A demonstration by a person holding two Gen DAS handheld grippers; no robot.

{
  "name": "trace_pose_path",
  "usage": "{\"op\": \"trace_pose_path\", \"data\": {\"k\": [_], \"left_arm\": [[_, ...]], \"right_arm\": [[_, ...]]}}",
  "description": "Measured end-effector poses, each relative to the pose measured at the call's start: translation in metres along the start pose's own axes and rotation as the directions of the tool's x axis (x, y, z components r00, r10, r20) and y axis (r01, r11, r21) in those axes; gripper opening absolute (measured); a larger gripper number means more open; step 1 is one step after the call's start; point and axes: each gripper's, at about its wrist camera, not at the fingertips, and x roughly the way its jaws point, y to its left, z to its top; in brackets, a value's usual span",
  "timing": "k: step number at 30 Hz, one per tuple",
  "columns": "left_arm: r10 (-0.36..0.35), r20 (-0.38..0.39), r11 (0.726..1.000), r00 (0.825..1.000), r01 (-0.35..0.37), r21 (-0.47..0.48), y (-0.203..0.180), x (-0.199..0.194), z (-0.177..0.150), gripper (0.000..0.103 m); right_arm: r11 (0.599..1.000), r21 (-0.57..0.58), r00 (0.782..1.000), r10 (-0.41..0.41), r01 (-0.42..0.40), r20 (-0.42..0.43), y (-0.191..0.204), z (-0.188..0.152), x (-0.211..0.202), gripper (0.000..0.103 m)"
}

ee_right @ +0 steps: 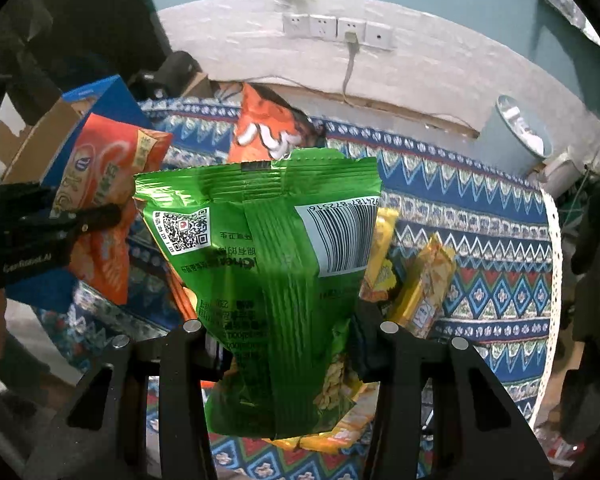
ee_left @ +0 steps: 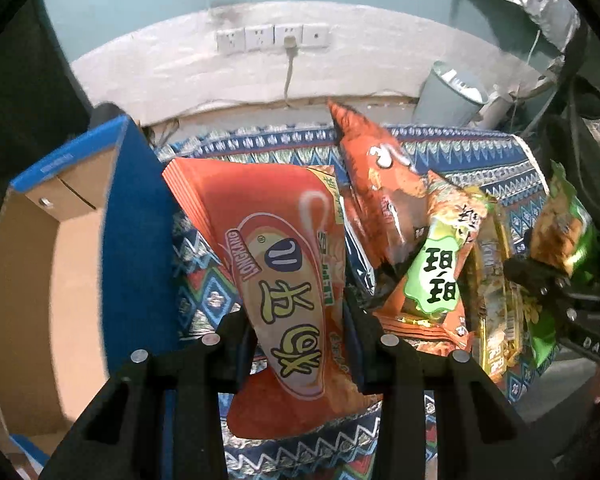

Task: Organize snacks
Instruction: 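Carry both bags over the cardboard box and release them inside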

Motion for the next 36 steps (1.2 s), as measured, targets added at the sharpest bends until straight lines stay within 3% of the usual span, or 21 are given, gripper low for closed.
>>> {"op": "trace_pose_path", "data": {"k": [10,21,36], "left_arm": [[0.032,0.112,0.999,0.993,-0.034,0.021,0.017,-0.048,-0.004,0.039],[0.058,0.19,0.997,0.98,-0.046,-0.069,0.068,-0.085,-0.011,0.039],[0.121,0.217,0.979,0.969,-0.081,-0.186,0.14,-0.102,-0.035,0.039]], "right_arm": [[0.999,-0.034,0.998,0.032,-0.03,0.061,0.026,0.024,-0.019,0.044],[0.99,-0.111,0.989,0.102,-0.09,0.109,0.077,0.058,-0.032,0.045],[0.954,-0.247,0.973,0.201,-0.169,0.111,0.17,0.104,-0.027,0.045]]}}
